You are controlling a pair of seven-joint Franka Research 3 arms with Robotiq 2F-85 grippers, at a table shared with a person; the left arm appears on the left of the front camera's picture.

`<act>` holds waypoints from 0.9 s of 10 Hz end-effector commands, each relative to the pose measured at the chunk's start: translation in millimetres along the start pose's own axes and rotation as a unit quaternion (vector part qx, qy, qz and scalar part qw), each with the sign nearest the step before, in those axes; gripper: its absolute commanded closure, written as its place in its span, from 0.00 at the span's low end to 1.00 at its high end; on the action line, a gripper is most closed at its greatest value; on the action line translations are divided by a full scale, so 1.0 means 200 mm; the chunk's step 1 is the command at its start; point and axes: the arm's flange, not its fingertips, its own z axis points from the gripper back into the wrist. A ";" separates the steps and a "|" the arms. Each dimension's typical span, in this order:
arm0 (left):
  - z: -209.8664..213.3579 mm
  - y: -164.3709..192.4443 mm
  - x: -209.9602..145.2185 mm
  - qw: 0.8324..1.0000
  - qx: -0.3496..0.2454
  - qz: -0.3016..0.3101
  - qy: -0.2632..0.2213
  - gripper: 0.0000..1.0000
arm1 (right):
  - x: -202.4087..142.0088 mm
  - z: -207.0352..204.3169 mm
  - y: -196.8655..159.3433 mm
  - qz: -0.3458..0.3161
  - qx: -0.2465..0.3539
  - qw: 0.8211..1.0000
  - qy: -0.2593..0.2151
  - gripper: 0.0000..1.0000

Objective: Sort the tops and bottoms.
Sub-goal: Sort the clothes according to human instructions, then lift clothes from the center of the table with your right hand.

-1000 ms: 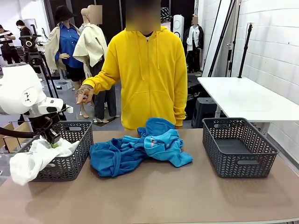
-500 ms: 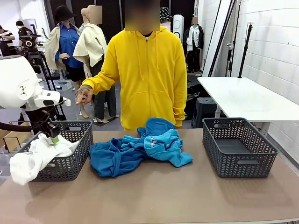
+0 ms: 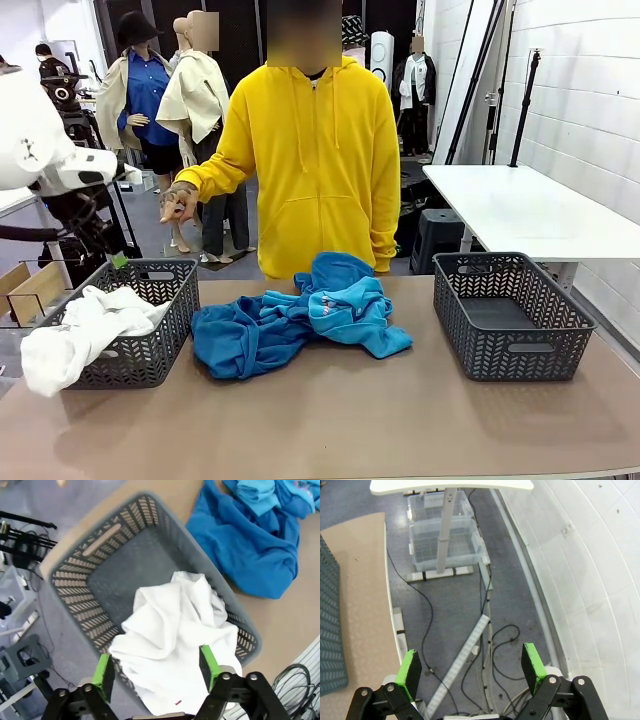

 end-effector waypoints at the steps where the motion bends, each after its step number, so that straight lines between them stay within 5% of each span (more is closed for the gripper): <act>1: 0.13 0.08 0.02 1.000 0.022 0.000 -0.001 0.00 | 0.00 0.00 -0.01 0.000 0.002 1.000 0.001 0.00; 9: 0.50 0.40 -0.04 0.997 0.026 0.038 -0.059 0.00 | 0.00 0.00 -0.01 0.000 0.002 1.000 0.001 0.00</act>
